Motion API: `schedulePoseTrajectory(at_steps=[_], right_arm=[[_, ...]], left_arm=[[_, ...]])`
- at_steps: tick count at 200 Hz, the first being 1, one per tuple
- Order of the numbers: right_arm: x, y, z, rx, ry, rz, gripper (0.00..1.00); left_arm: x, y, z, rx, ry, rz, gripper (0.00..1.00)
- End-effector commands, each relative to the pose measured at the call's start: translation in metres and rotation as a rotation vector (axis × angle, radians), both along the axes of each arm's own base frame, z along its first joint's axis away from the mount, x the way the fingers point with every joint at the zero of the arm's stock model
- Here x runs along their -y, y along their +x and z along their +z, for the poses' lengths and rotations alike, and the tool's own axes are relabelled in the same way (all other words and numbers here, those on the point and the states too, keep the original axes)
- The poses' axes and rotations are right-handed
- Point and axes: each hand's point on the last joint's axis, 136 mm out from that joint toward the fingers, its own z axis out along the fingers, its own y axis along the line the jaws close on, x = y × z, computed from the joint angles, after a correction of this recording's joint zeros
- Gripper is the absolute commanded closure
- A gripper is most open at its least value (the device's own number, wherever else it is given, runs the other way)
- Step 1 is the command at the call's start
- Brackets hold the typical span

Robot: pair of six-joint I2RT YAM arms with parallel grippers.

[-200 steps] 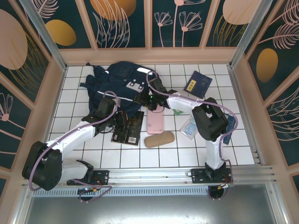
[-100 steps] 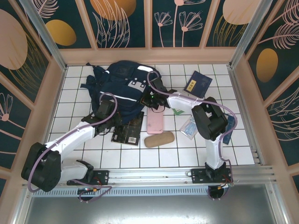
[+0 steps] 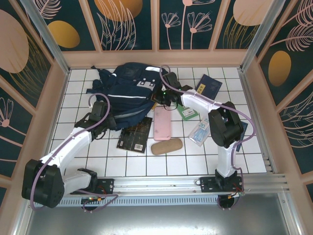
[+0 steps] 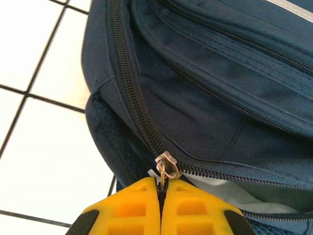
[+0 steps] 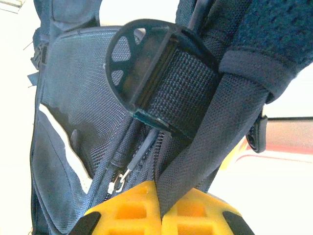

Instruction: Pack the student bag

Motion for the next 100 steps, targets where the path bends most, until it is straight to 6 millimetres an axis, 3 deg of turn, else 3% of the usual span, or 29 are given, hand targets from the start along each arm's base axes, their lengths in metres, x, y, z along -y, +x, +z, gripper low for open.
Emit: schedulePoseTrajectory(at_steps=[1,14,25,32,67,100], right_arm=[[0.06,0.053,0.001,0.099,-0.157,-0.129,0.99],[0.06,0.055,0.002,0.111,-0.162,-0.121,0.86],[0.061,0.057,0.004,0.118,-0.165,-0.125,0.58],[0.063,0.058,0.007,0.119,-0.167,-0.13,0.48],[0.07,0.052,0.023,0.12,-0.165,-0.156,0.39],[0.086,0.02,0.03,0.067,-0.151,-0.213,0.34]], left_arm=[[0.008,0.01,0.01,0.04,-0.045,-0.078,1.0],[0.027,0.012,0.02,0.077,-0.134,-0.151,1.0],[0.044,0.012,0.028,0.099,-0.192,-0.209,1.0],[0.055,0.011,0.034,0.111,-0.22,-0.246,1.0],[0.113,0.004,0.056,0.142,-0.29,-0.401,1.0],[0.159,0.002,0.064,0.142,-0.377,-0.477,1.0]])
